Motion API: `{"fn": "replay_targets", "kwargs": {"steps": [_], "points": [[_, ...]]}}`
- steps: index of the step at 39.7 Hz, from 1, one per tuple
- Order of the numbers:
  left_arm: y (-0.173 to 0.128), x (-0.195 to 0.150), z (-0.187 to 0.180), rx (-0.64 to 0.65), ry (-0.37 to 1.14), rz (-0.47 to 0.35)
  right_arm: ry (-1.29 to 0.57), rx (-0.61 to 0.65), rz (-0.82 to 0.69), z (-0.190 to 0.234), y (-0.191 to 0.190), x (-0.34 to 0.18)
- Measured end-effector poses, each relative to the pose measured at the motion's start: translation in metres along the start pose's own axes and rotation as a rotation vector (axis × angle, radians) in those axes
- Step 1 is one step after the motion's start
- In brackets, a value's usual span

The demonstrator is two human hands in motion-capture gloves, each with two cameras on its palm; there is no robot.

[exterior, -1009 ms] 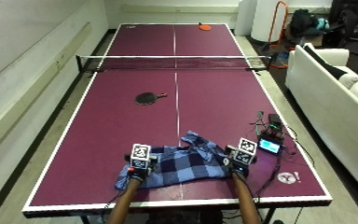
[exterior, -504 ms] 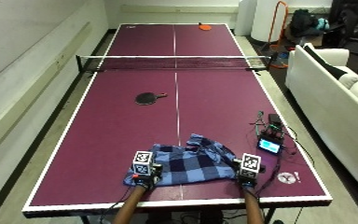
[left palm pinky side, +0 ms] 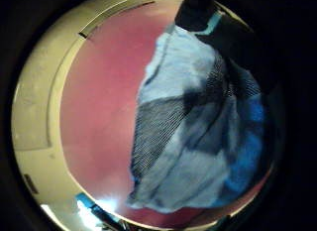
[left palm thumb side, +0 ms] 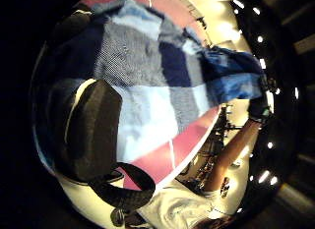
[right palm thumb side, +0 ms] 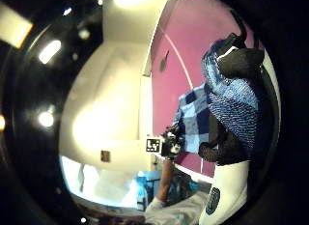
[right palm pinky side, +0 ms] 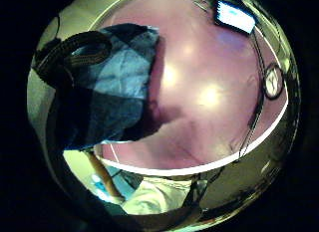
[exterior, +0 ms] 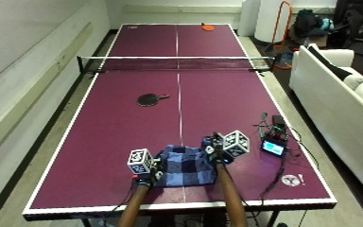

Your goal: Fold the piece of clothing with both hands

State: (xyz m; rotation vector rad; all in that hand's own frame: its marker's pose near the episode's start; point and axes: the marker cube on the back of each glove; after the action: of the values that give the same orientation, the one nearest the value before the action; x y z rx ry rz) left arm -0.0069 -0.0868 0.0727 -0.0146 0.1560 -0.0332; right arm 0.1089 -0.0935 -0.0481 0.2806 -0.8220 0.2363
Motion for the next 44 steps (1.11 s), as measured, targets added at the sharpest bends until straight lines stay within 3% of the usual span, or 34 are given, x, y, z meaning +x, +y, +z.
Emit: {"fn": "replay_targets", "kwargs": {"steps": [3,7,12,14,19,25,33,36,44], "points": [[0.008,-0.016,-0.02,0.078,0.098,-0.016,0.044,-0.119,-0.033,0.052,0.002,-0.031],[0.019,-0.043,-0.049,0.236,0.117,-0.053,0.168,-0.189,-0.122,0.119,0.012,-0.064],[0.017,-0.078,-0.027,0.159,0.235,-0.057,0.351,-0.238,-0.231,0.199,0.024,-0.099],[0.03,-0.083,-0.034,0.133,0.283,-0.05,0.41,-0.278,-0.262,0.216,0.041,-0.118],[0.027,-0.121,-0.023,0.208,0.218,-0.145,0.51,-0.402,-0.303,0.225,0.105,-0.166],[0.033,-0.129,-0.022,0.202,0.229,-0.168,0.488,-0.531,-0.367,0.246,0.125,-0.163],[0.023,-0.121,-0.017,0.207,0.192,-0.125,0.268,-0.69,-0.275,0.212,0.127,-0.139],[0.019,-0.109,-0.02,0.223,0.137,-0.097,0.33,-0.615,-0.324,0.186,0.113,-0.122],[0.012,-0.07,-0.031,0.23,-0.057,-0.053,0.935,-0.252,-0.342,0.146,0.037,-0.031]]}}
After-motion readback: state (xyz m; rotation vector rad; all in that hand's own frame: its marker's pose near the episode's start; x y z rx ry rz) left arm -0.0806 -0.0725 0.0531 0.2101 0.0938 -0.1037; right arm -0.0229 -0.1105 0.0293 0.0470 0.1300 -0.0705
